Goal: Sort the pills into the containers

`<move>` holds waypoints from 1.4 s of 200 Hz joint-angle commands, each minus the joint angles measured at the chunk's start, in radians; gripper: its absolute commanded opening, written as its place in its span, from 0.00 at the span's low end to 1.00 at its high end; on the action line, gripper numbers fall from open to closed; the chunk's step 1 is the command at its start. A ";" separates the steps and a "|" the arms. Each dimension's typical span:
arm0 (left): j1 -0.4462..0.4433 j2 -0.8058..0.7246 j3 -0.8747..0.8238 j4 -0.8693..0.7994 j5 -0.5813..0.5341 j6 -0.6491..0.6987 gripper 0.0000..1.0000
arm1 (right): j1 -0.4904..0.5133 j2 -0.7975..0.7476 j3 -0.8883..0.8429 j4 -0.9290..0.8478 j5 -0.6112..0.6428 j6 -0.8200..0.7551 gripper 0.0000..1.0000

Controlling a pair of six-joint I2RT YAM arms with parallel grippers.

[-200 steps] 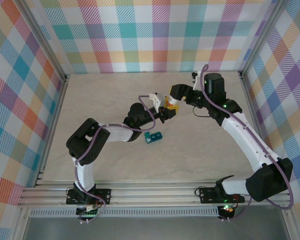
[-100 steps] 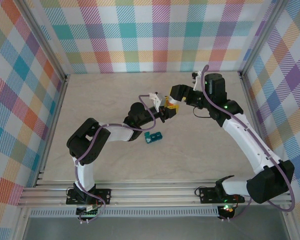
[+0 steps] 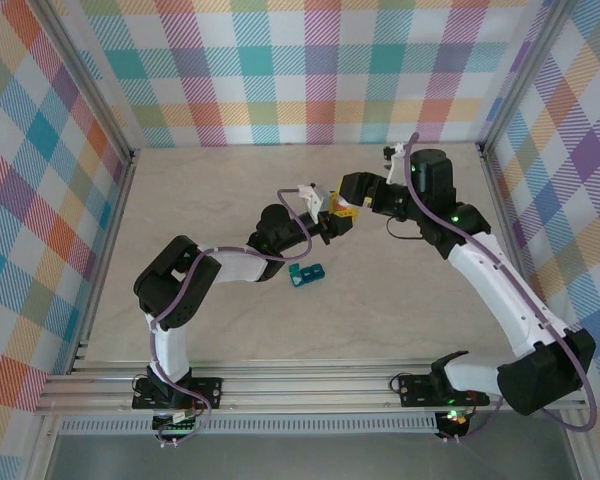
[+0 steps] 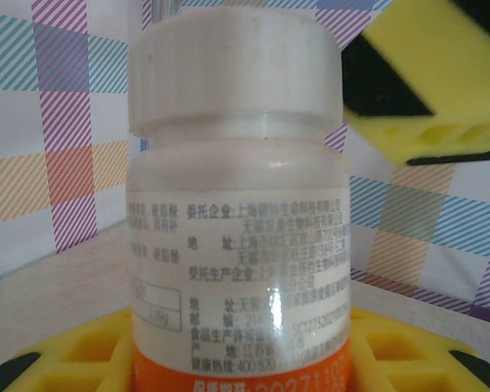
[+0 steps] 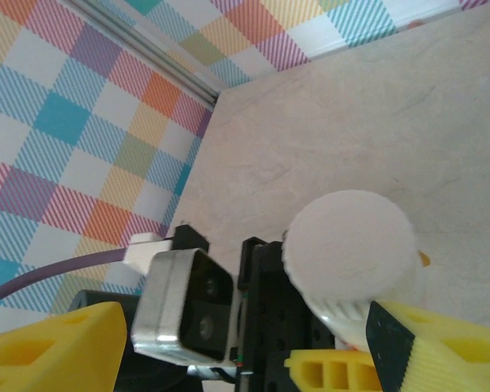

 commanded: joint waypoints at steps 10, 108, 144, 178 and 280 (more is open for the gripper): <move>0.002 0.008 0.020 0.026 -0.007 0.009 0.00 | 0.007 -0.072 -0.021 -0.041 0.006 -0.002 0.78; 0.002 0.001 0.014 0.034 0.005 -0.001 0.00 | 0.004 0.048 0.130 -0.137 0.158 -0.063 0.81; 0.002 0.000 0.012 0.038 0.007 -0.003 0.00 | 0.004 0.091 0.173 -0.133 0.152 -0.068 0.81; 0.003 0.003 0.014 0.038 0.009 -0.004 0.00 | 0.004 0.113 0.196 -0.142 0.141 -0.070 0.81; 0.002 0.008 0.020 0.039 0.012 -0.010 0.00 | 0.005 0.137 0.193 -0.136 0.094 -0.057 0.80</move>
